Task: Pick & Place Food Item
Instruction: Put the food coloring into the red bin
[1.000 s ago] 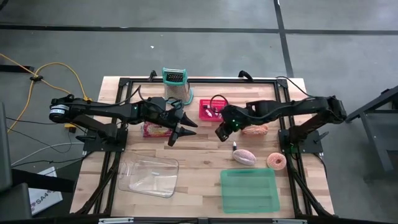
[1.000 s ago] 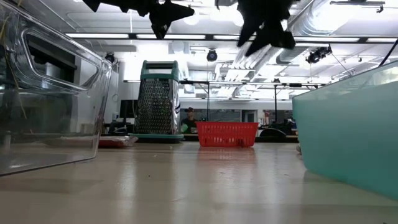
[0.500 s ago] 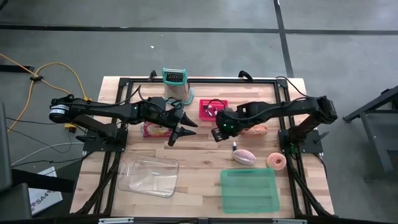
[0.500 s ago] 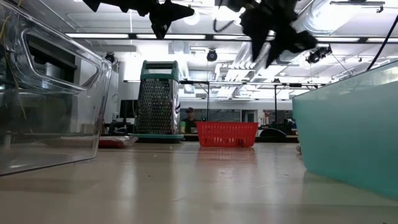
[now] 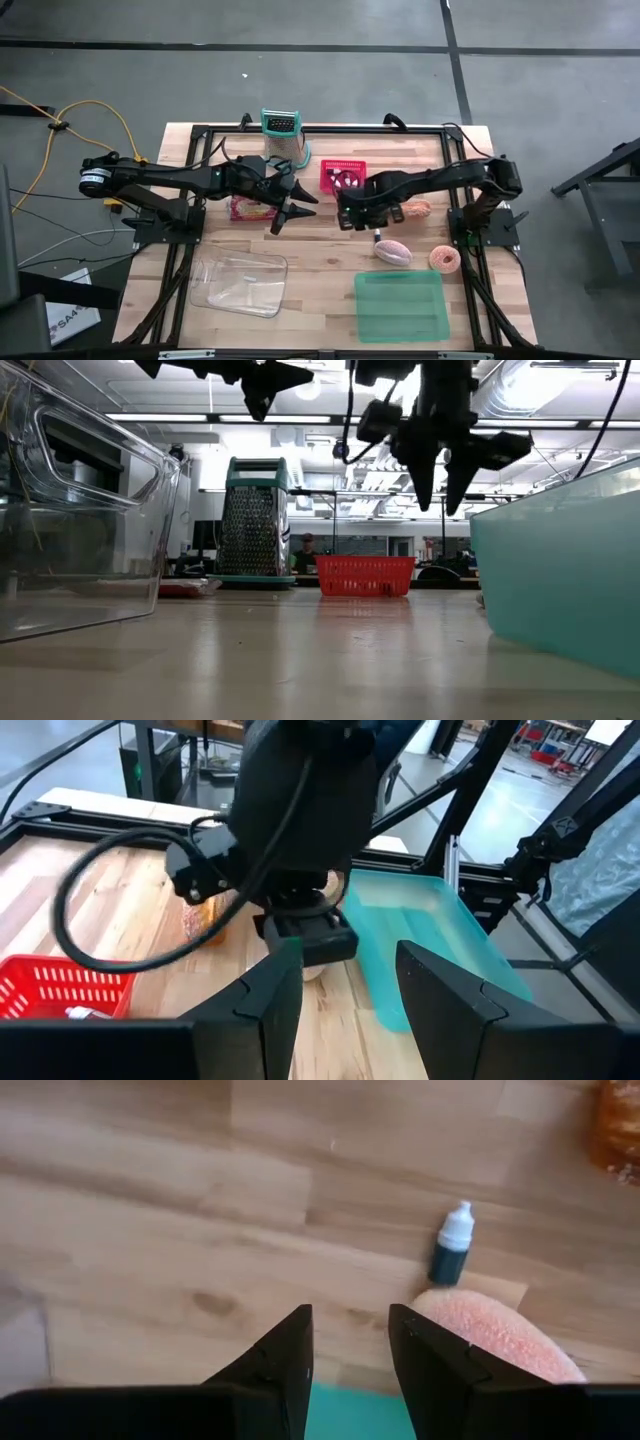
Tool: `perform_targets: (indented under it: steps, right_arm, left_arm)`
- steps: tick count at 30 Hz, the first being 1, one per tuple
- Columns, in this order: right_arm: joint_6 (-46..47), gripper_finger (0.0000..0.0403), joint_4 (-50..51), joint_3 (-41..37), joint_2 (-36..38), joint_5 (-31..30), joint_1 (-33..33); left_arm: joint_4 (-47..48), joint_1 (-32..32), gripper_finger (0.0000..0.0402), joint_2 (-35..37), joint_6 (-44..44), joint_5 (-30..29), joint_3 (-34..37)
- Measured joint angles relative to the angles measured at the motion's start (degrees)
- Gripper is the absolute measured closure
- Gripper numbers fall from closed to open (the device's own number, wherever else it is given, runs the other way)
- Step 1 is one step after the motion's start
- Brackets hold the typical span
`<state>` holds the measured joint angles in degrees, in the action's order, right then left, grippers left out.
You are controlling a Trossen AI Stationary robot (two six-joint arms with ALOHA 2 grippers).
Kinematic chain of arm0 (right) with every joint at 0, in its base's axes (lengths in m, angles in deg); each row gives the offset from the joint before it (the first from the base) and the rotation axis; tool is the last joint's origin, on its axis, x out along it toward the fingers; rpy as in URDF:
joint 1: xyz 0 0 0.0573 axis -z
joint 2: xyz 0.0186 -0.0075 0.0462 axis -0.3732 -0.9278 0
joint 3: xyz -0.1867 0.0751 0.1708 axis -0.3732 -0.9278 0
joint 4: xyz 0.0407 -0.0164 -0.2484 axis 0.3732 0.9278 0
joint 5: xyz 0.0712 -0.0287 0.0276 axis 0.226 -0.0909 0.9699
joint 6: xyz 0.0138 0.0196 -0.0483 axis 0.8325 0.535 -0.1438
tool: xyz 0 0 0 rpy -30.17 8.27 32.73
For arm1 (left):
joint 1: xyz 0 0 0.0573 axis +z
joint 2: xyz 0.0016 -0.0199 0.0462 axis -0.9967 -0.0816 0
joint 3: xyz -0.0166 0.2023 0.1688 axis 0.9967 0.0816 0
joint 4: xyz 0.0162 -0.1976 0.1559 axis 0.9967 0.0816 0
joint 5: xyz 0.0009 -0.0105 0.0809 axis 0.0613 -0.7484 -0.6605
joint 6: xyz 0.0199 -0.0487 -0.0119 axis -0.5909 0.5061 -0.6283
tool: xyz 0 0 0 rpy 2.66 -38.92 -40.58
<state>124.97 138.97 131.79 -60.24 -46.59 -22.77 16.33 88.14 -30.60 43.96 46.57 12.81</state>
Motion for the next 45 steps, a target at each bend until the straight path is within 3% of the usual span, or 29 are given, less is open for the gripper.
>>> perform_targets:
  steps: [16, 28, 45]
  right_arm:
    - [3.4, 0.0282, 5.1, -0.5, -7.4, -3.7, 0.9]
    - [6.4, 0.0282, -0.1, -6.2, -7.2, -4.1, -0.2]
    - [7.5, 0.0282, 2.6, -6.3, -7.2, -4.2, -1.3]
  left_arm:
    - [0.1, 0.0, 0.0244, 0.0, 0.0, 0.0, 0.0]
    - [0.1, 0.0, 0.0244, 0.0, 0.0, 0.1, 0.0]
    - [0.1, 0.0, 0.0244, 0.0, 0.0, 0.1, 0.0]
